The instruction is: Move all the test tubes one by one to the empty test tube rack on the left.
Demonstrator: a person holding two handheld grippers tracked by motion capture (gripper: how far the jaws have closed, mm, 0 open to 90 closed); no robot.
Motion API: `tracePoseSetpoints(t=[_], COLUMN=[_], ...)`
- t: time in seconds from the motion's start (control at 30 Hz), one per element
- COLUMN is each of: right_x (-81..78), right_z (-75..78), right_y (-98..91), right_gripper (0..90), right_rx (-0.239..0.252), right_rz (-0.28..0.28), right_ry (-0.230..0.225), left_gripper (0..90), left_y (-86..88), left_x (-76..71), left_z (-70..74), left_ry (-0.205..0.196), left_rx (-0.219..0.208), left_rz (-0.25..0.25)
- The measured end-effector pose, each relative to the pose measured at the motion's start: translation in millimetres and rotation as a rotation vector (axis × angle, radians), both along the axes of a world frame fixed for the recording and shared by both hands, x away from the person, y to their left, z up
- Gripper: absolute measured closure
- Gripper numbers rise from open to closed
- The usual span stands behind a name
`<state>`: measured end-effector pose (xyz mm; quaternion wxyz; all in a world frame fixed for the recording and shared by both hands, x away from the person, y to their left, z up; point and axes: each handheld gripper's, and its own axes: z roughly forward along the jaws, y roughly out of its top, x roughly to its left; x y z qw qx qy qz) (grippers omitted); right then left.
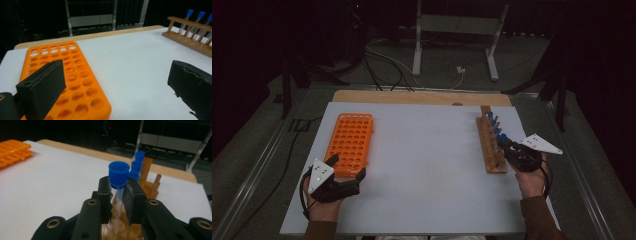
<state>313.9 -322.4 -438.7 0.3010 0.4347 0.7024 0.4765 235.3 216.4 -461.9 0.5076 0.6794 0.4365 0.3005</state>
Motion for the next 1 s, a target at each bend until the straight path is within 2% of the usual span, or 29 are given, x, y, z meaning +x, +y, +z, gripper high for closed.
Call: tracePoseSetpoints(t=[0.03, 0.27, 0.4, 0.47, 0.5, 0.53, 0.63, 0.7, 0.73, 0.8, 0.87, 0.9, 0.93, 0.97, 1.0], right_x=[0.0, -5.4, -7.0, -6.8, -6.2, -5.1, -1.8, 0.7, 1.7, 2.7, 2.6, 1.6, 1.2, 0.9, 0.4], right_z=[0.0, 24.6, 32.0, 36.1, 36.5, 36.4, 34.5, 32.5, 31.6, 30.2, 29.6, 27.8, 26.8, 25.9, 25.1], right_y=[0.0, 1.2, 4.5, 10.1, 12.8, 15.8, 26.0, 32.7, 36.1, 42.1, 44.5, 48.3, 49.9, 50.8, 51.7], right_gripper=[77.1, 77.1, 77.2, 77.1, 77.1, 77.1, 77.1, 77.1, 77.1, 77.1, 77.1, 77.0, 77.0, 77.1, 77.1], right_rx=[0.000, -0.007, -0.009, 0.004, 0.010, 0.015, 0.026, 0.033, 0.039, 0.035, 0.040, 0.048, 0.054, 0.065, 0.080], right_rz=[0.000, 0.011, 0.021, 0.042, 0.052, 0.062, 0.089, 0.112, 0.124, 0.142, 0.150, 0.168, 0.175, 0.182, 0.189], right_ry=[0.000, -0.068, -0.083, -0.089, -0.084, -0.081, -0.063, -0.052, -0.043, -0.039, -0.033, -0.024, -0.019, -0.013, -0.006], left_gripper=[2.2, 2.2, 2.2, 2.2, 2.2, 2.1, 2.1, 2.1, 2.1, 2.1, 2.2, 2.2, 2.3, 2.3, 2.5], left_y=[-1.7, -13.0, -18.6, -28.8, -28.8, -37.3, -47.7, -58.8, -70.2, -80.7, -86.0, -96.8, -96.8, -108.5, -108.5], left_x=[1.5, 10.9, 15.6, 20.4, 20.4, 24.3, 28.4, 33.1, 37.5, 42.0, 44.3, 49.8, 49.8, 55.3, 55.3], left_z=[1.7, 14.8, 19.2, 23.9, 23.9, 26.8, 29.0, 30.6, 31.2, 31.2, 30.8, 29.3, 29.3, 27.0, 27.0], left_ry=[-0.001, -0.039, -0.058, -0.072, -0.072, -0.075, -0.070, -0.047, -0.033, -0.025, -0.023, -0.015, -0.015, -0.010, -0.010], left_rx=[-0.004, -0.026, -0.024, -0.025, -0.025, -0.025, -0.024, -0.024, -0.018, -0.014, -0.017, -0.030, -0.030, -0.039, -0.039], left_rz=[-0.006, -0.055, -0.072, -0.105, -0.105, -0.131, -0.152, -0.176, -0.202, -0.223, -0.229, -0.241, -0.241, -0.255, -0.255])
